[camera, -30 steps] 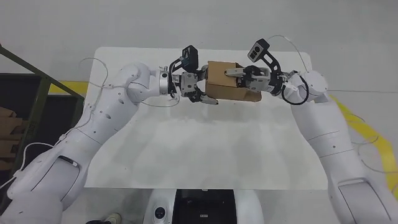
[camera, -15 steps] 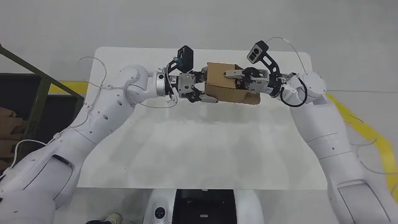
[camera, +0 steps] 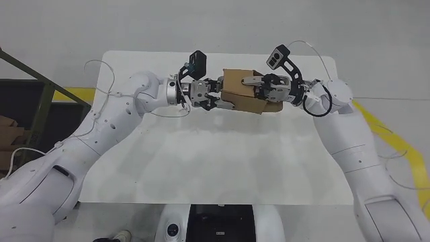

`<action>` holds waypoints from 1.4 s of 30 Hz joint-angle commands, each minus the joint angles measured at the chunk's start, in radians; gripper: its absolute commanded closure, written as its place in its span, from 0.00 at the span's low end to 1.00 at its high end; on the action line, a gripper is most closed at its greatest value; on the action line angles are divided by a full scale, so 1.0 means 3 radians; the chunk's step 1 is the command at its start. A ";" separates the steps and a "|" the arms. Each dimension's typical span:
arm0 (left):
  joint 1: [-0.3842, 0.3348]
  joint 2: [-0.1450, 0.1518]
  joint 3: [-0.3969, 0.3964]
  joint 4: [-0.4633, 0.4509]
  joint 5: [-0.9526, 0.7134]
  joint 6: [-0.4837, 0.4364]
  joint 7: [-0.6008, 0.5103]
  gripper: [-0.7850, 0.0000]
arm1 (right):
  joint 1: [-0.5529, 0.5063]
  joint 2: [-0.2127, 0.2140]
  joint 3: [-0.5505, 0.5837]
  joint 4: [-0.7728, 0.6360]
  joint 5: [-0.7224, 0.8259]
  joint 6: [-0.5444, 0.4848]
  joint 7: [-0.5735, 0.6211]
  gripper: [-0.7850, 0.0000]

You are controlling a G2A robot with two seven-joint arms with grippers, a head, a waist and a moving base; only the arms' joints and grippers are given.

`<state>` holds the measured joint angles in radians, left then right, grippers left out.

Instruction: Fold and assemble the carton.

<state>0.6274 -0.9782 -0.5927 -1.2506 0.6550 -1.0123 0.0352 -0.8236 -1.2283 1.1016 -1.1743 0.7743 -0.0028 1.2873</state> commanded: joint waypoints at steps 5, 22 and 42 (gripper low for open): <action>-0.0019 0.0023 0.0051 0.0008 -0.0024 0.0000 0.0136 0.52 | -0.0005 0.0021 0.0100 -0.0016 0.0030 -0.0029 0.0009 0.05; -0.0092 0.0105 0.0141 -0.0002 -0.0128 0.0000 0.0338 0.52 | -0.0180 0.0108 0.0280 -0.0294 -0.0326 -0.0060 -0.0199 1.00; -0.0185 0.0160 0.0285 0.0006 -0.0275 0.0000 0.0441 0.53 | -0.0264 0.0098 0.0321 -0.0460 -0.0184 -0.0308 -0.0404 1.00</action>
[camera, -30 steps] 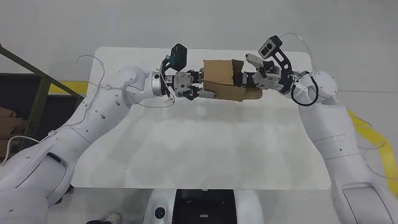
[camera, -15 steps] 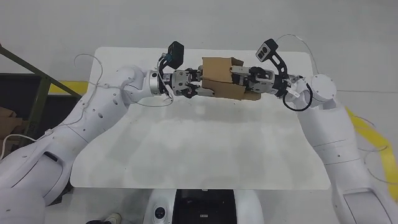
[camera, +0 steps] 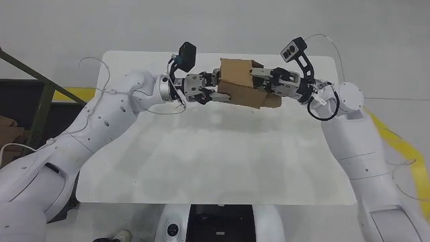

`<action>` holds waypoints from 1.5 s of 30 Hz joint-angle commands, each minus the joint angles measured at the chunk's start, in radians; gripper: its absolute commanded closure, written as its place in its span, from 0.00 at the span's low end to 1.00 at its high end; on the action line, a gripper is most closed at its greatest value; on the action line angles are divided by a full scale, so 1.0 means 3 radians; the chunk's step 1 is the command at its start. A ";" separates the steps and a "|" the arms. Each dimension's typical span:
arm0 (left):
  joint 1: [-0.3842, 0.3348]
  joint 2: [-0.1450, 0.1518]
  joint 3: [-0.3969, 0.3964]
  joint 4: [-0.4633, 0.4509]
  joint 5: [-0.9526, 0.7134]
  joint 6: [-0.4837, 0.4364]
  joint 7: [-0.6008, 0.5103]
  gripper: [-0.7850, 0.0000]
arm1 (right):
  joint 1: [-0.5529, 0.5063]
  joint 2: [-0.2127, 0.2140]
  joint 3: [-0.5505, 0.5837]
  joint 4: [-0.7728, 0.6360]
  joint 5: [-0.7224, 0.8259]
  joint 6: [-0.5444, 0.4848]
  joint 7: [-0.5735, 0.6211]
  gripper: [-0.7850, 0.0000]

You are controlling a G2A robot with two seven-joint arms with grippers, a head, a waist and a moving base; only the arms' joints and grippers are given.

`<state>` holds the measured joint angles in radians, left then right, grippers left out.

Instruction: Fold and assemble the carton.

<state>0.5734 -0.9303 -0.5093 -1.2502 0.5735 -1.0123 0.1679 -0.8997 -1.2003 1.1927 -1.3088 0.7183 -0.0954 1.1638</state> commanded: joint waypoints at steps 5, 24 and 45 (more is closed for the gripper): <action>-0.0025 0.0001 0.0029 0.0018 -0.0029 0.0000 0.0009 0.53 | -0.0051 0.0020 0.0063 -0.0048 -0.0008 0.0020 0.0036 1.00; -0.0060 -0.0007 0.0058 0.0050 0.0006 0.0000 0.0165 0.55 | -0.0044 0.0037 0.0182 0.0104 0.0182 -0.0013 0.0119 0.79; -0.0082 -0.0066 0.0049 0.0026 0.0079 0.0000 0.0317 0.56 | 0.0027 0.0009 -0.0062 0.0035 -0.0039 0.0068 0.0050 1.00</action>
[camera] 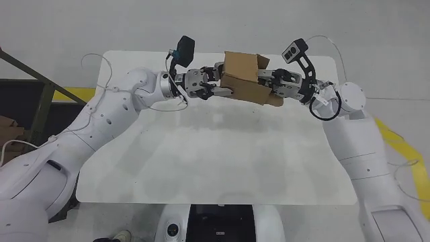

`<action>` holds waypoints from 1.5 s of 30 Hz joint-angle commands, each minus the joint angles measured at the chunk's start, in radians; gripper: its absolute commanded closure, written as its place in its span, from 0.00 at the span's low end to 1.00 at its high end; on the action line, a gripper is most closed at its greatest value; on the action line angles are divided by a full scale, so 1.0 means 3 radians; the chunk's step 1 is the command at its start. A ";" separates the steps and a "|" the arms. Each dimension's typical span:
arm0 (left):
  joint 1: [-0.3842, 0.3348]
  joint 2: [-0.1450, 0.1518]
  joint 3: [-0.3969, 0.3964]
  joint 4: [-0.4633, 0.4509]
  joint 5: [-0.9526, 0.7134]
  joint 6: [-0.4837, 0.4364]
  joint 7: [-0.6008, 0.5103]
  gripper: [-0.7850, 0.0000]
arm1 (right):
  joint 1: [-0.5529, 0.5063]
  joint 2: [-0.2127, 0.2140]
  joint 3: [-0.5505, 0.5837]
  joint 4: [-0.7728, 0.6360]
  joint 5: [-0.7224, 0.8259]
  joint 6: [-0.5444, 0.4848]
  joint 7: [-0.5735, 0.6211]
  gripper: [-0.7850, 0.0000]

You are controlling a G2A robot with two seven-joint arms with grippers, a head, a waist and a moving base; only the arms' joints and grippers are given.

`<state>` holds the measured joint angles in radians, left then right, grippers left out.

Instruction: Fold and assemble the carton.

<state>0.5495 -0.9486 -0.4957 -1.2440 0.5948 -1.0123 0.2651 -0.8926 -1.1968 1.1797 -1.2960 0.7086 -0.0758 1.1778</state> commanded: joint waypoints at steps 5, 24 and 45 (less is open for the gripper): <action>-0.0010 -0.0024 0.0010 0.0003 0.0022 0.0000 -0.0023 0.57 | 0.0021 -0.0019 -0.0112 -0.0028 -0.0056 0.0001 0.0003 1.00; 0.0035 -0.0058 -0.0028 -0.0024 0.0019 0.0000 -0.0100 0.58 | 0.0001 -0.0031 -0.0137 -0.0060 0.0006 -0.0045 0.0021 1.00; 0.0207 0.0006 -0.0363 0.0245 0.0173 0.0000 0.0204 0.59 | -0.0315 0.0206 0.0672 -0.0453 -0.0522 0.0062 0.0057 1.00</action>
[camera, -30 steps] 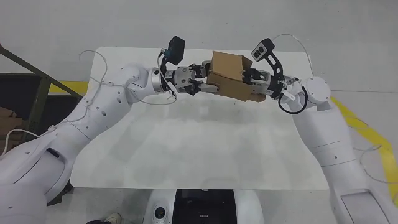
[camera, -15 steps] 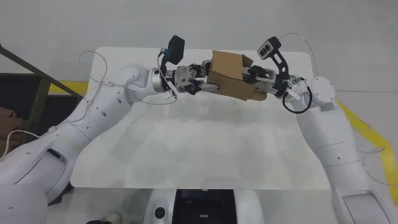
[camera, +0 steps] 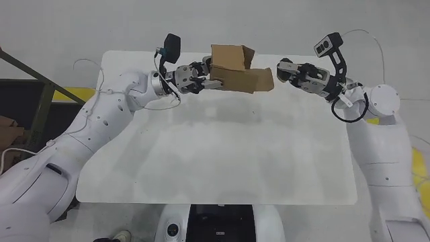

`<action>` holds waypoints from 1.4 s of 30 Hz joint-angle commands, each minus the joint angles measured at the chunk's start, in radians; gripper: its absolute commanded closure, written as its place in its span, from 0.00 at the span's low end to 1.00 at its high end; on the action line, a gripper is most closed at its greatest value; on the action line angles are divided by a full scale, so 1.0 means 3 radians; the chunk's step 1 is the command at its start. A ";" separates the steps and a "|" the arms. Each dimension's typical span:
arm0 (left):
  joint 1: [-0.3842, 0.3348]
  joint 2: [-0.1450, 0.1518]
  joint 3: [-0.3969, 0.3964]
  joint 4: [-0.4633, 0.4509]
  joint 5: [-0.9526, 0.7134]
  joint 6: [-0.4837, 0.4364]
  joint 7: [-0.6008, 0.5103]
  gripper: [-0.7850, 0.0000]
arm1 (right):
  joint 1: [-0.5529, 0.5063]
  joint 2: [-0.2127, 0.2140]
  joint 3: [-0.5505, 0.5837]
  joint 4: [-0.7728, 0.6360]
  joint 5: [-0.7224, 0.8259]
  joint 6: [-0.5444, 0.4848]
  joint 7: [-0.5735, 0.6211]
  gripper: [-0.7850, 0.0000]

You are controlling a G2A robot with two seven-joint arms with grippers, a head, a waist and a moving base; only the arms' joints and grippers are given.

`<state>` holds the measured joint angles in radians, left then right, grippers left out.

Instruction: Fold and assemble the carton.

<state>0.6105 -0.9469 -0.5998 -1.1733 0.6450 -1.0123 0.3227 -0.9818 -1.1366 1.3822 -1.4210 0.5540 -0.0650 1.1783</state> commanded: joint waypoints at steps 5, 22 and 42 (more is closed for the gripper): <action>0.0026 -0.0005 -0.0089 0.0013 0.0040 0.0000 0.0046 0.59 | -0.0099 0.0018 -0.0112 -0.0218 -0.0138 0.0114 0.0121 1.00; 0.0118 -0.0066 -0.0133 -0.0107 0.0107 0.0000 -0.0069 0.59 | 0.0067 -0.0021 -0.0469 -0.0314 -0.0340 0.0081 -0.0270 1.00; 0.0161 -0.0086 -0.0158 -0.0183 0.0014 0.0000 -0.0249 0.60 | 0.0069 0.0023 -0.0313 -0.0246 -0.0275 -0.0028 -0.0306 1.00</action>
<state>0.6582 -0.9731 -0.6461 -1.2273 0.6486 -1.0124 0.2495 -0.9599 -1.1309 1.2806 -1.4952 0.4699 -0.0720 1.0903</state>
